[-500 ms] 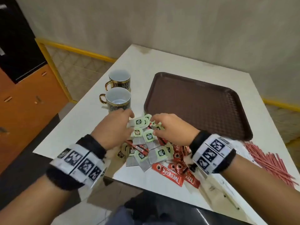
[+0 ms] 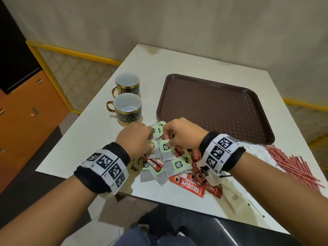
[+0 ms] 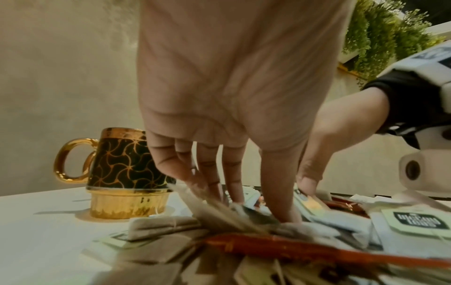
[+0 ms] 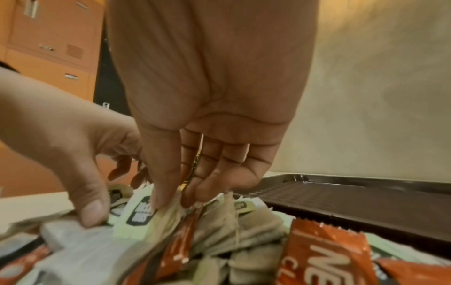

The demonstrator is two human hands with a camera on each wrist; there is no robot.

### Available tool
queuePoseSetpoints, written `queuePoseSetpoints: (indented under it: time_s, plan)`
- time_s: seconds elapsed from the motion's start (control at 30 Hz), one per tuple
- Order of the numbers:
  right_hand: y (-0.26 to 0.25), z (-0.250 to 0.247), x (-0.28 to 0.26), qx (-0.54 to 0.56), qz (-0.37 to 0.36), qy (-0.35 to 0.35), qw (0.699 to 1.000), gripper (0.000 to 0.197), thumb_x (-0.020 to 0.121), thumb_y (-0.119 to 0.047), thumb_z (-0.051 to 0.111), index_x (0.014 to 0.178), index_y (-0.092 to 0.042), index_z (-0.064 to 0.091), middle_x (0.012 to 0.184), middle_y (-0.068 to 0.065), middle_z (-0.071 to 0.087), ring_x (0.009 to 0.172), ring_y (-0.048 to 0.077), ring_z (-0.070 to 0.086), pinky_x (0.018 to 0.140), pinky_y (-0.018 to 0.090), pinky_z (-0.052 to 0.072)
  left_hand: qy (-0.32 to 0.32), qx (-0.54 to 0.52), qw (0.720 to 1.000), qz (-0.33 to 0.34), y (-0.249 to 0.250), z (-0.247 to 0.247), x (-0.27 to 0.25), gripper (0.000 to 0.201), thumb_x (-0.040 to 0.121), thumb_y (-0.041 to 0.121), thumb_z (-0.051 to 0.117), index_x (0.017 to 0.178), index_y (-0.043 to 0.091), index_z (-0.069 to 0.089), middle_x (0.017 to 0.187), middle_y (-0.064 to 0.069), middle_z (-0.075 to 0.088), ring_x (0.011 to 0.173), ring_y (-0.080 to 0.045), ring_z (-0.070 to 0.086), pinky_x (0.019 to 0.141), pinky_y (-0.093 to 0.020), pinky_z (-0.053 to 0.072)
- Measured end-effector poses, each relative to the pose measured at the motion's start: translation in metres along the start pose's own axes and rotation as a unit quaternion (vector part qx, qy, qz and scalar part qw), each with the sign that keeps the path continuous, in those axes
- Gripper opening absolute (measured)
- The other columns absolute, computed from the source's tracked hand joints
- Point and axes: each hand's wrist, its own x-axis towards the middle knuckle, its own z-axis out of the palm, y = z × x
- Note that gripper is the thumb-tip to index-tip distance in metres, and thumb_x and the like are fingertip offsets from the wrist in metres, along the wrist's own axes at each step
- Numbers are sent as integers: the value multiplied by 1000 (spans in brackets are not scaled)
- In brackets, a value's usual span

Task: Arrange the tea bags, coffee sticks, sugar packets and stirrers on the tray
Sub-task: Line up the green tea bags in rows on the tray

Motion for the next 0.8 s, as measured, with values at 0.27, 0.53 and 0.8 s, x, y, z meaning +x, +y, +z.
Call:
queuePoseSetpoints:
  time_s: [0.27, 0.53, 0.8]
  plan:
    - [23, -30, -4, 189, 31, 39, 981, 10, 80, -4, 76, 80, -5, 66, 71, 6, 66, 61, 10, 59, 62, 30, 56, 37, -109, 993, 22, -2, -25, -1, 27, 76, 26, 75, 68, 26, 50, 73, 7, 59, 73, -16, 56, 55, -24, 34]
    - [100, -107, 6, 302, 111, 166, 932, 8, 87, 4, 65, 87, -4, 67, 77, 6, 66, 68, 13, 66, 67, 30, 61, 126, -158, 978, 47, 33, -128, 69, 12, 77, 18, 77, 85, 24, 70, 75, 6, 64, 70, -14, 57, 67, -26, 43]
    - [170, -138, 113, 314, 165, 218, 909, 25, 81, 17, 60, 73, -6, 64, 71, 7, 63, 68, 19, 65, 60, 31, 58, 29, -91, 995, -6, 47, -125, 250, 25, 82, -1, 65, 102, 13, 73, 105, -10, 71, 87, -25, 67, 81, -34, 57]
